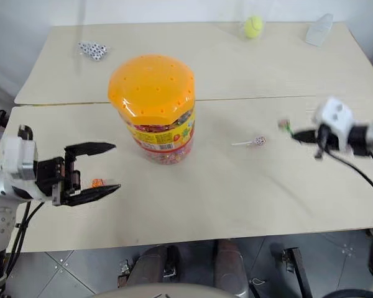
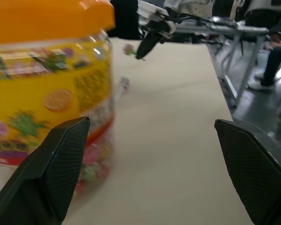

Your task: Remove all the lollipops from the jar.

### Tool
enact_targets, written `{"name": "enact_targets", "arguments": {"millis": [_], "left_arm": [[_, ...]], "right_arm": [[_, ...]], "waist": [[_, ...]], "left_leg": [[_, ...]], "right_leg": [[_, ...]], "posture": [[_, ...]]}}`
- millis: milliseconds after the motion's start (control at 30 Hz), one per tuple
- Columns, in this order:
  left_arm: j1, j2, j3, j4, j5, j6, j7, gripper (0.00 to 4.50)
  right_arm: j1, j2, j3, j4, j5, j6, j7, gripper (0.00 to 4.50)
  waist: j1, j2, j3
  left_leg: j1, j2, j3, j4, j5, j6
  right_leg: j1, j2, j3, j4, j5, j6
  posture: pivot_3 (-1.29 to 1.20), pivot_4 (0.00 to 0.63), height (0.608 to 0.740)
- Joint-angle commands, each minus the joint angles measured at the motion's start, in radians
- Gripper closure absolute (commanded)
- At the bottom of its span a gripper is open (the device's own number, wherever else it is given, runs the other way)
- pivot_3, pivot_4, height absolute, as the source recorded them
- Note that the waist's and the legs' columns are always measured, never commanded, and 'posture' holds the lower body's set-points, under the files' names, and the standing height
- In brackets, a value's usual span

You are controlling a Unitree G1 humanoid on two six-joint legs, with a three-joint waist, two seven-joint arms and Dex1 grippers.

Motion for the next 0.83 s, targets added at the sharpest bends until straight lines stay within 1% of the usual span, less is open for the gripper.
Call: {"name": "enact_targets", "arguments": {"millis": [33, 67, 167, 233, 300, 367, 467, 533, 567, 667, 733, 833], "left_arm": [[-0.02, 0.003, 0.001, 0.024, 0.035, -0.065, -0.031, 0.0], [-0.024, 0.001, -0.003, 0.031, 0.043, -0.078, -0.036, 0.0], [-0.021, -0.007, -0.002, 0.034, 0.047, -0.085, -0.027, 0.0], [-0.014, -0.015, 0.007, 0.032, 0.054, -0.091, -0.004, 0.0], [0.014, -0.008, 0.013, 0.04, 0.083, -0.099, 0.006, 0.0], [0.041, 0.005, -0.003, 0.102, 0.197, -0.188, 0.011, 0.0], [0.061, -0.02, 0.033, 0.169, 0.264, -0.222, 0.108, 0.0], [0.09, -0.037, 0.064, 0.182, 0.279, -0.213, 0.174, 0.0], [0.111, -0.05, 0.083, 0.185, 0.298, -0.229, 0.21, 0.0], [0.159, -0.082, 0.114, 0.164, 0.324, -0.244, 0.287, 0.0], [0.189, -0.115, 0.135, 0.124, 0.313, -0.232, 0.343, 0.0], [0.238, -0.134, 0.143, 0.065, 0.32, -0.228, 0.384, 0.0]], "right_arm": [[0.053, -0.016, -0.049, 0.073, -0.02, -0.194, -0.006, 4.46], [0.071, -0.021, -0.045, 0.085, -0.015, -0.153, 0.015, 4.46], [0.081, -0.01, -0.073, 0.114, 0.023, -0.151, 0.044, 3.8], [0.08, 0.004, -0.104, 0.117, 0.054, -0.17, 0.042, 3.18], [0.092, 0.049, -0.17, 0.054, 0.167, -0.172, 0.087, 2.53], [0.106, 0.14, -0.247, -0.07, 0.308, -0.097, 0.062, 1.89], [0.169, 0.215, -0.216, -0.289, 0.354, -0.085, 0.08, 0.85], [0.164, 0.271, -0.175, -0.405, 0.396, -0.047, 0.092, 0.15], [0.154, 0.296, -0.14, -0.447, 0.401, -0.038, 0.111, 0.04], [0.135, 0.355, -0.063, -0.48, 0.364, -0.079, 0.15, 0.04], [0.114, 0.401, -0.03, -0.431, 0.32, -0.138, 0.15, 0.04], [0.091, 0.439, -0.021, -0.376, 0.29, -0.17, 0.128, 0.04]], "waist": [[-0.001, 0.0, 0.0], [-0.001, 0.0, 0.0], [0.003, 0.0, 0.0], [0.006, 0.0, 0.0], [0.007, 0.0, 0.0], [0.005, 0.0, 0.0], [0.01, 0.001, 0.0], [0.011, 0.001, 0.0], [0.011, 0.001, 0.0], [0.012, 0.0, 0.0], [0.016, 0.0, 0.0], [0.016, -0.001, -0.001]], "left_leg": [[0.001, 0.0, 0.002, 0.0, 0.001, 0.001], [0.003, 0.0, 0.003, 0.001, 0.001, 0.001], [0.01, 0.003, 0.003, 0.001, 0.001, 0.001], [0.011, 0.005, 0.003, 0.0, 0.0, 0.001], [0.012, 0.006, 0.002, 0.0, -0.001, 0.001], [0.013, 0.008, 0.002, 0.0, -0.003, 0.001], [0.015, 0.009, 0.002, -0.001, -0.003, 0.0], [0.014, 0.01, 0.002, -0.001, -0.005, 0.0], [0.014, 0.01, 0.002, 0.0, -0.005, 0.001], [0.014, 0.01, 0.003, 0.0, -0.007, 0.002], [0.014, 0.01, 0.002, 0.0, -0.008, 0.002], [0.014, 0.01, 0.002, 0.001, -0.009, 0.002]], "right_leg": [[0.0, 0.0, 0.002, 0.0, 0.0, 0.0], [0.001, -0.001, 0.003, 0.0, 0.0, -0.001], [0.007, -0.001, 0.005, -0.001, 0.001, -0.001], [0.007, -0.002, 0.007, 0.0, 0.001, -0.001], [0.006, -0.001, 0.007, 0.001, 0.001, -0.001], [0.006, 0.0, 0.008, 0.001, 0.001, -0.001], [0.006, 0.001, 0.007, 0.002, 0.001, -0.002], [0.006, 0.001, 0.007, 0.001, 0.001, -0.002], [0.006, 0.0, 0.007, 0.002, 0.001, -0.002], [0.006, -0.001, 0.006, 0.001, 0.001, -0.002], [0.006, -0.001, 0.005, 0.002, 0.001, -0.001], [0.006, -0.002, 0.003, 0.002, 0.001, -0.001]], "posture": [[0.0, 0.15, 0.74], [0.0, 0.15, 0.74], [0.0, 0.15, 0.74], [0.0, 0.15, 0.74], [0.0, 0.15, 0.74], [0.0, 0.15, 0.74], [0.0, 0.15, 0.74], [0.0, 0.15, 0.74], [0.0, 0.15, 0.74], [0.0, 0.15, 0.74], [0.0, 0.15, 0.74], [0.0, 0.15, 0.74]]}}
